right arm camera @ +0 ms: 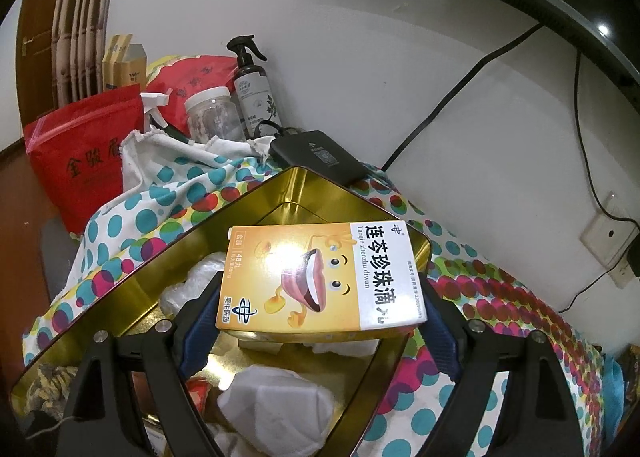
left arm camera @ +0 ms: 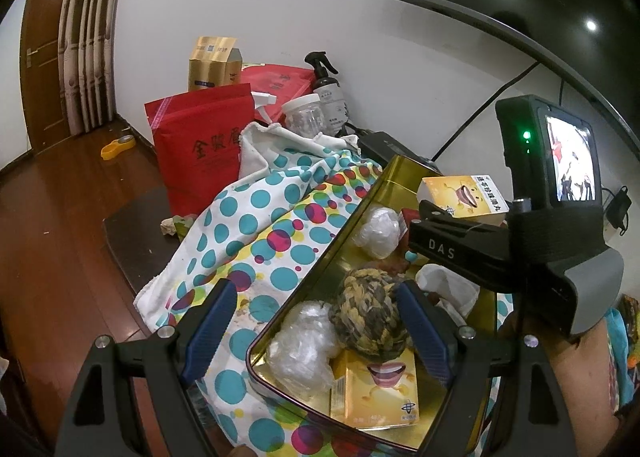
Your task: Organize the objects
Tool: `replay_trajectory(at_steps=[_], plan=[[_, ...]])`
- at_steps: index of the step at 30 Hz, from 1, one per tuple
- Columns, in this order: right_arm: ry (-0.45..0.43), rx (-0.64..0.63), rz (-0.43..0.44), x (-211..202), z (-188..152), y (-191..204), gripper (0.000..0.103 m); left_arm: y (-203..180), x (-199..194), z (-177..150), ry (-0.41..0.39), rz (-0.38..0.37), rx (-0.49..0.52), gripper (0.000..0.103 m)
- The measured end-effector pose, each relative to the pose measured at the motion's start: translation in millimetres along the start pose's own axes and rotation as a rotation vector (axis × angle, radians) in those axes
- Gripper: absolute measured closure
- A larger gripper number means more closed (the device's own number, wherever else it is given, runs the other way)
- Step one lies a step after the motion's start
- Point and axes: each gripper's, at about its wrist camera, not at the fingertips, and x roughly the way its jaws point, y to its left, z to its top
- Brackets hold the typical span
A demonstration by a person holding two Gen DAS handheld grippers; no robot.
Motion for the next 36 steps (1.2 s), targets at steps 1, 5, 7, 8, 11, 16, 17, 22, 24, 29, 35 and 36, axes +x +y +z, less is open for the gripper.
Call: replay_trajectory(at_steps=[1,5,7,8,11,16,17,22,24,29,35,36], plan=[[-0.002,0.004,0.0,0,0,-1,0.016,0,0,0,0.001,-0.001,-0.001,0.018],[-0.005,0.009,0.013,-2,1,0,0.015,-2,0,0,0.0,0.001,0.006,0.018],[-0.015,0.01,0.015,-6,2,1,0.014,-3,0,0,0.0,0.005,0.012,0.018],[-0.021,0.011,0.015,-9,2,1,0.012,-4,0,0,0.0,0.005,0.016,0.018],[-0.05,0.025,0.017,-20,4,-1,0.006,-9,-1,-1,-0.002,0.016,0.035,0.017],[-0.096,0.04,0.0,-44,6,-8,0.003,-15,-5,-1,-0.018,0.018,0.063,0.013],[-0.102,0.046,-0.004,-48,5,-10,0.002,-17,-6,-1,-0.023,0.019,0.07,0.013],[-0.116,0.094,-0.033,-76,-13,-24,0.0,-25,-14,-1,-0.048,0.028,0.1,0.009],[-0.113,0.121,-0.058,-88,-26,-30,0.0,-30,-20,-1,-0.064,0.039,0.117,0.008],[-0.132,0.224,-0.167,-126,-52,-57,0.0,-46,-37,-5,-0.091,0.044,0.163,0.0],[-0.197,0.279,-0.212,-191,-75,-104,0.0,-65,-90,-18,-0.197,0.029,0.202,0.0],[-0.212,0.282,-0.216,-203,-80,-107,0.0,-66,-95,-22,-0.205,0.029,0.213,0.0]])
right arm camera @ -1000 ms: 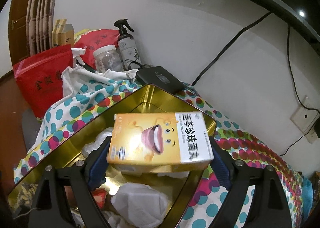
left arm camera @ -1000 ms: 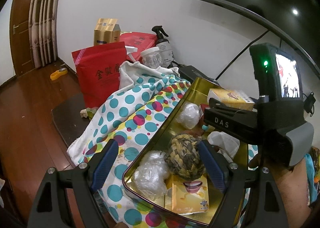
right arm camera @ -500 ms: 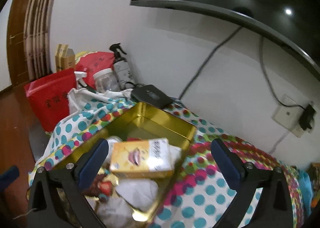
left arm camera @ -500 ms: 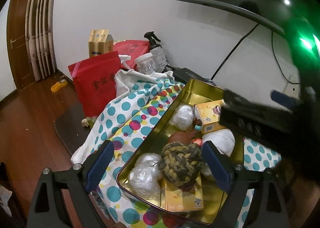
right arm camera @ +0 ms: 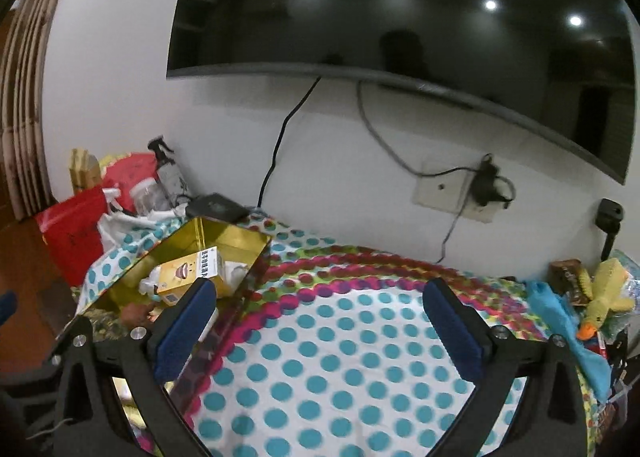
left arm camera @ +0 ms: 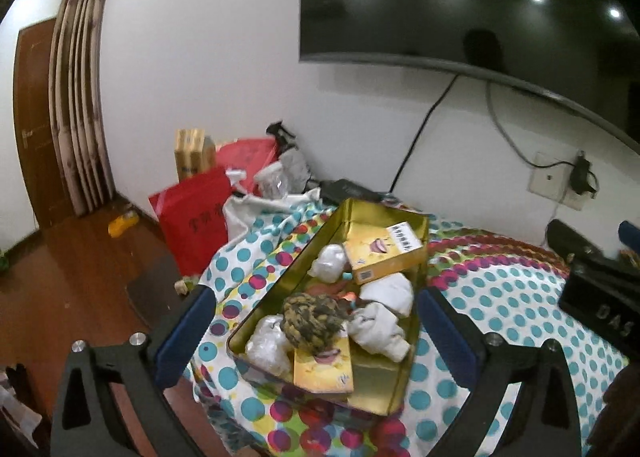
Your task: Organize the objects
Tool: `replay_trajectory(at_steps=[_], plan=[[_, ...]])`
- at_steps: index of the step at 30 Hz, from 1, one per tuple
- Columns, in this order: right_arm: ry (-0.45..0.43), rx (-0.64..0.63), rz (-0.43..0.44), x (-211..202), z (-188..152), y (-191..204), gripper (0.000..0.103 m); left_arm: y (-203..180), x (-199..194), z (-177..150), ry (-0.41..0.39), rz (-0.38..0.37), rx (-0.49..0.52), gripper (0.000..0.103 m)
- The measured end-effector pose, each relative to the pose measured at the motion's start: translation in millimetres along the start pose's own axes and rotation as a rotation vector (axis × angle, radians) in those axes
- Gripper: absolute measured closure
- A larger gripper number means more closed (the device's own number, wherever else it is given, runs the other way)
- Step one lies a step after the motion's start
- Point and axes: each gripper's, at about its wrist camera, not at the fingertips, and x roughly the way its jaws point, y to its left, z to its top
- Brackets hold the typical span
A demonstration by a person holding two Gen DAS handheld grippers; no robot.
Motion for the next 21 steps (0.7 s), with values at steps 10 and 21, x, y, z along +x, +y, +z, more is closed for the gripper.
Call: replay_trajectory(at_steps=[10,21], plan=[[-0.004,0.072,0.054,-65,-37,-29,0.0,7,-33,-23,0.015,0.032,0.037,0.0],[0.006,0.082,0.069,-74,-52,-43,0.0,8,-34,-27,0.021,0.009,0.022,0.0]])
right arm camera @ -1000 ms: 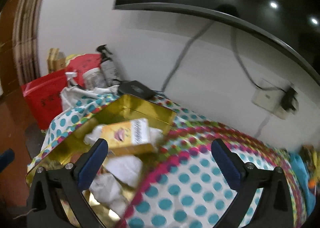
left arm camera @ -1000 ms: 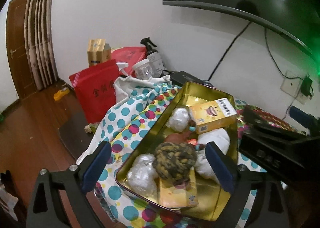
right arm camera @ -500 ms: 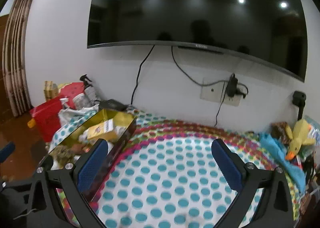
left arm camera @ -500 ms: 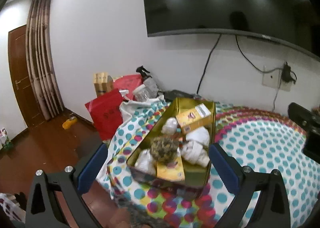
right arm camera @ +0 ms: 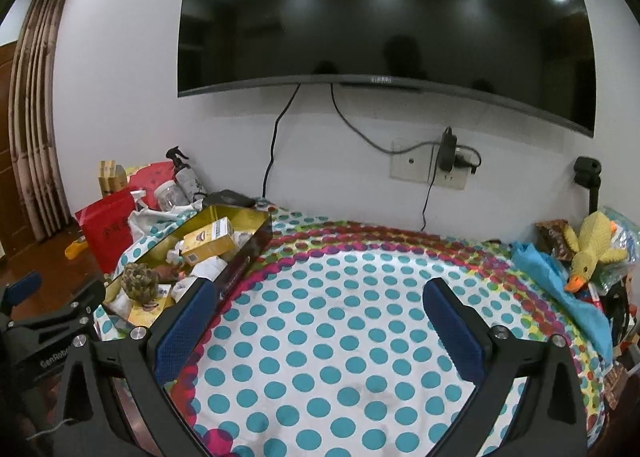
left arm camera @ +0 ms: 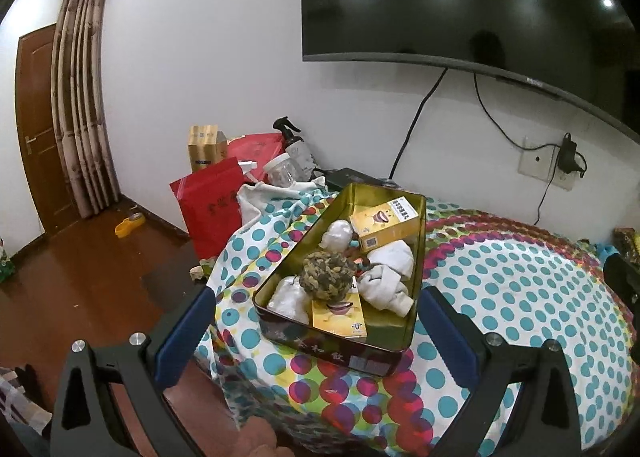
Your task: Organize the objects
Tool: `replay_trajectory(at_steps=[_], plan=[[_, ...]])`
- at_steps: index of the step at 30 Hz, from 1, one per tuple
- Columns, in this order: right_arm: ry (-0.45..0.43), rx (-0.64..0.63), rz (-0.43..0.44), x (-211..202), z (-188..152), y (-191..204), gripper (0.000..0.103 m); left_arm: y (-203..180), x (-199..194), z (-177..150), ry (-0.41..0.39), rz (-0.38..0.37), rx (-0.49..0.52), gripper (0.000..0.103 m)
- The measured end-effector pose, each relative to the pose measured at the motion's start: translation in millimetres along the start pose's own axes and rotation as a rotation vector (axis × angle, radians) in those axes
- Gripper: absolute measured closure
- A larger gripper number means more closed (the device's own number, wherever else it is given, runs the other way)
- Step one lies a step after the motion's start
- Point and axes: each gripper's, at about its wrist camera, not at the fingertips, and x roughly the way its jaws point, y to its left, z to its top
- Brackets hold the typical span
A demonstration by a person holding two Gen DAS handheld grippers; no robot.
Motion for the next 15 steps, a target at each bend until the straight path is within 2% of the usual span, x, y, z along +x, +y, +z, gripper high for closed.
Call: replay_trajectory(at_steps=[15], plan=[[0.05,-0.024,0.004,13,-16,6,0.0,1,7,-4,0.024,-0.007,0.004,0.0]])
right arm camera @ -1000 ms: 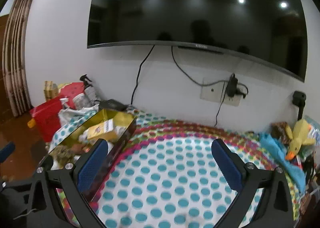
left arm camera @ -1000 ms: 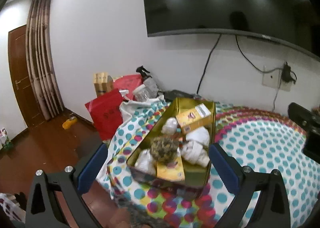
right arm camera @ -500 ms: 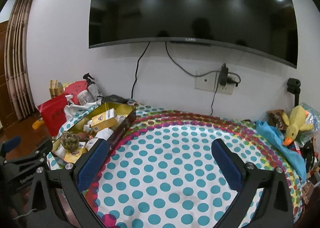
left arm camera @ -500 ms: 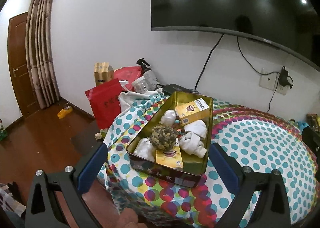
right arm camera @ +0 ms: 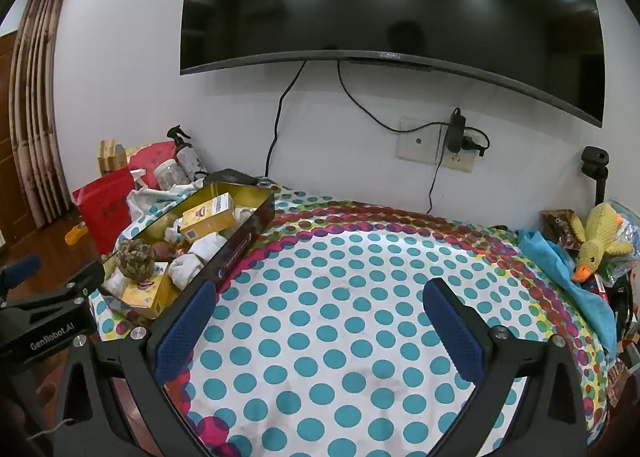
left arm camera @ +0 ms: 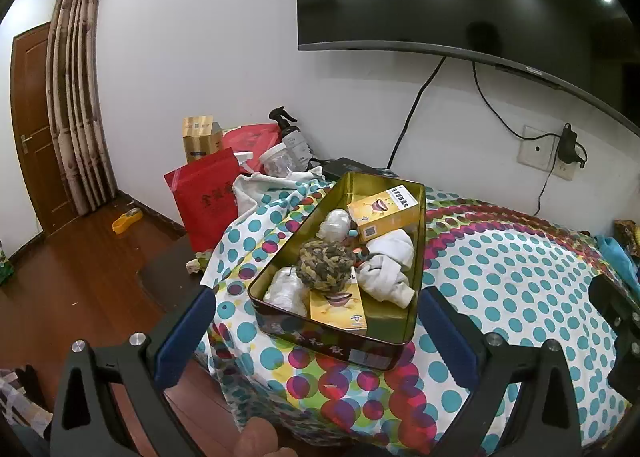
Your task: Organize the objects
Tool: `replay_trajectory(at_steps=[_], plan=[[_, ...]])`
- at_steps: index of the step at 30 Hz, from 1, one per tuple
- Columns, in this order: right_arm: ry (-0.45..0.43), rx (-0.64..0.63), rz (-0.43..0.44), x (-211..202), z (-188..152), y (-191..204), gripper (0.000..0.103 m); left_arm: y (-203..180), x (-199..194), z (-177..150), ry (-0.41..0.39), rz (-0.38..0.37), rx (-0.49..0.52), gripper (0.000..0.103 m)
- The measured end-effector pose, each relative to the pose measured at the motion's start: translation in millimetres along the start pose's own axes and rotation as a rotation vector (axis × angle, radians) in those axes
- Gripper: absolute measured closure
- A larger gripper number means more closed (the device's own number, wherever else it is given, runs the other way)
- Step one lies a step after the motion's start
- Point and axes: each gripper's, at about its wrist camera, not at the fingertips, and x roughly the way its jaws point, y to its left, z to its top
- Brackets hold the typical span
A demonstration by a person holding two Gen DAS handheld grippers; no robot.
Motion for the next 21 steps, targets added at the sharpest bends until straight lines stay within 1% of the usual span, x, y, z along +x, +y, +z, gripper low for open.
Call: replay_trajectory(at_steps=[9,15,19,21], plan=[[0.0,-0.014,-0.001,-0.3,-1.3,2.8,0.0,-0.3,1.3,-1.2,0.009,0.017,0.018,0.0],[0.007,-0.015,-0.002,1.0,-3.3,1.8,0.0,-6.4,1.8,-3.0,0.015,0.001,0.042,0.0],[0.005,-0.019,-0.007,1.8,-5.3,0.4,0.0,-7.1,2.7,-2.6,0.034,0.014,0.029,0.0],[0.005,-0.018,-0.008,2.3,-6.0,-0.4,0.0,-5.9,1.1,-2.0,0.031,0.039,0.016,0.0]])
